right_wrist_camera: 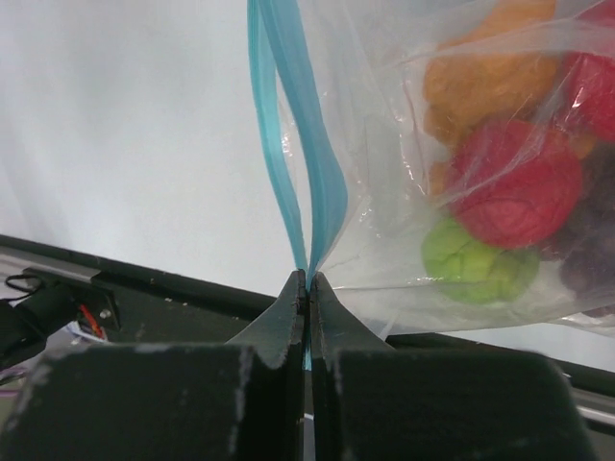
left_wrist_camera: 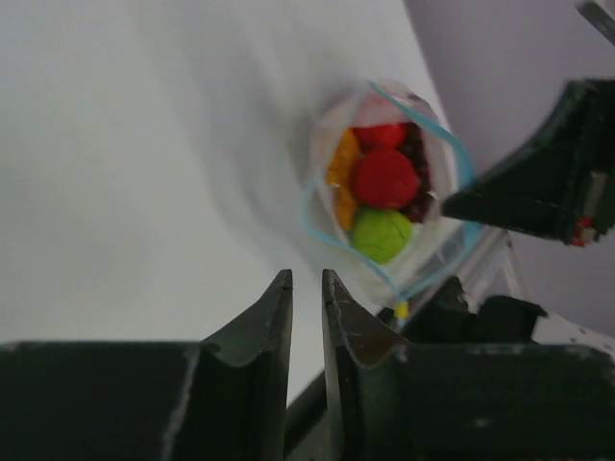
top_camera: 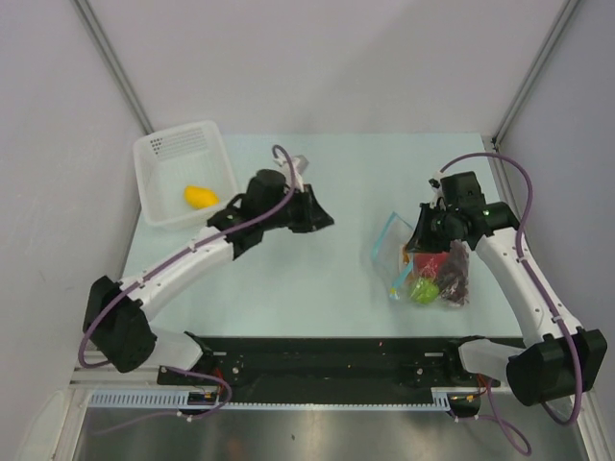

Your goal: Open the zip-top bag and remove the fake food

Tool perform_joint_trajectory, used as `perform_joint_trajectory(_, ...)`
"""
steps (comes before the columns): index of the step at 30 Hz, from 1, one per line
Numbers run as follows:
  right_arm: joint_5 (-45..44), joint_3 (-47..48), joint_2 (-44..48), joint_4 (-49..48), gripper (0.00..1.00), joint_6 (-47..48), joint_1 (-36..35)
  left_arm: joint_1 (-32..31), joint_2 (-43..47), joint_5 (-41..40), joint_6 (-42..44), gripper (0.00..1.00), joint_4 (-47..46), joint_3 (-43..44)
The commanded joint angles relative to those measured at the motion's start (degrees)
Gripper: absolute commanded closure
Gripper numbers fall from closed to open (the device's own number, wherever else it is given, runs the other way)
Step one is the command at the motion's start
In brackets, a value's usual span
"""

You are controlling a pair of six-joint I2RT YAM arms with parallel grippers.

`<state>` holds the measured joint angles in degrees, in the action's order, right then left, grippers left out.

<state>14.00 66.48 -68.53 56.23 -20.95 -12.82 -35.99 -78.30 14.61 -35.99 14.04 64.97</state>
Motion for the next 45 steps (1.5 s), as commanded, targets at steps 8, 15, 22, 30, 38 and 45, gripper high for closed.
perform_joint_trajectory(8,8.5,2.5,2.5,-0.8,1.0,-6.7,-1.4,-15.0,-19.5,5.3,-8.8,0.81,-16.8,11.7)
perform_joint_trajectory(15,9.5,2.5,2.4,-1.6,1.0,-8.4,-1.2,-17.6,-29.1,6.7,-9.0,0.82,-16.1,19.0)
perform_joint_trajectory(22,13.7,2.5,1.7,-5.0,1.0,-11.7,-0.5,-19.3,-31.7,3.6,-8.8,0.67,-12.5,19.1)
perform_joint_trajectory(30,14.2,2.6,1.2,-4.3,1.0,-10.5,1.5,-20.4,-34.7,3.9,-8.1,0.39,-13.8,18.5)
perform_joint_trajectory(38,14.2,2.5,0.9,-2.9,1.0,-8.9,2.8,-21.4,-39.1,7.4,-9.4,0.2,-13.4,21.2)
perform_joint_trajectory(45,14.4,2.5,0.7,-2.9,1.0,-9.0,3.1,-22.5,-41.0,9.1,-10.1,0.18,-16.4,22.1)
